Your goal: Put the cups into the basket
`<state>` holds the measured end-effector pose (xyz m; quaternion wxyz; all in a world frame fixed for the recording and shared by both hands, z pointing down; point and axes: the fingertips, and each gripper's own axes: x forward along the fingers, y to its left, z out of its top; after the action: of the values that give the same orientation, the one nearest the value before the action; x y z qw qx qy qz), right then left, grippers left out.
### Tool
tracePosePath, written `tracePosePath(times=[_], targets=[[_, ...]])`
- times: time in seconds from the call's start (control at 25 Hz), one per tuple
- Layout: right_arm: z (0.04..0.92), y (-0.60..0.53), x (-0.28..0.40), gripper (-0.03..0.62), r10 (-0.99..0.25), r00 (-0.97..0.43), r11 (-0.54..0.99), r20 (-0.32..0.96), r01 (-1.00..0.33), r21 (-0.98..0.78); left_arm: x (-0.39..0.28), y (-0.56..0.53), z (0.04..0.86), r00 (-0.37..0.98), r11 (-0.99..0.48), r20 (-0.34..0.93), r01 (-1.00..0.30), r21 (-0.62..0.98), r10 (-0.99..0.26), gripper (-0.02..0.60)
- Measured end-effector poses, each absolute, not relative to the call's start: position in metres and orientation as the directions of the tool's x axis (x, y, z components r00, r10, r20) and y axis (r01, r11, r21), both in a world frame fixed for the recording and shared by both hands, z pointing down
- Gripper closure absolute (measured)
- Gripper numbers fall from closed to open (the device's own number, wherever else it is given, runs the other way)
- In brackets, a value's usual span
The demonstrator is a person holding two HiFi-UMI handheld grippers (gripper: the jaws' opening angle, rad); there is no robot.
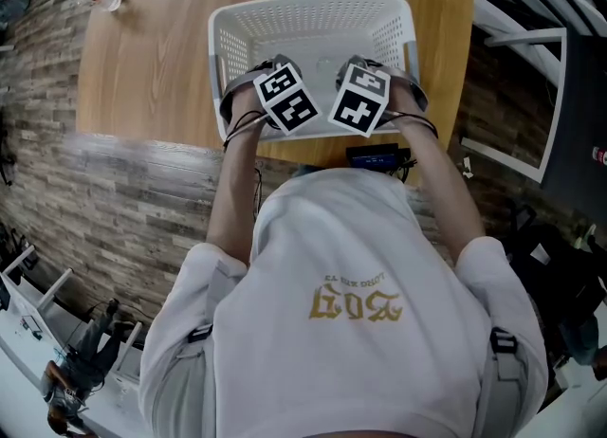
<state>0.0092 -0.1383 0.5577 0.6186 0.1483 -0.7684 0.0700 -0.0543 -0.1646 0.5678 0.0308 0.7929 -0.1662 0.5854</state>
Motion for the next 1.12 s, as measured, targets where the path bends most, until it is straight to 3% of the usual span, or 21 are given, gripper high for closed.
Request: tracePosePath(times=[0.8,1.12], targets=[[0.575,-0.129,0.033,0.56,-0.053,0.006,0.969,0.999,-0.24,0.053,-0.051,-0.157,0.58,0.266,-0.945,0.947,-0.316,-0.089,-0.178,0.574],[0.582,-0.13,0.04,0.56,-0.084,0.076,0.983,0.994,-0.16,0.095,-0.049,-0.157,0.586,0.281,-0.947,0.946,-0.315,-0.066,-0.16,0.574]])
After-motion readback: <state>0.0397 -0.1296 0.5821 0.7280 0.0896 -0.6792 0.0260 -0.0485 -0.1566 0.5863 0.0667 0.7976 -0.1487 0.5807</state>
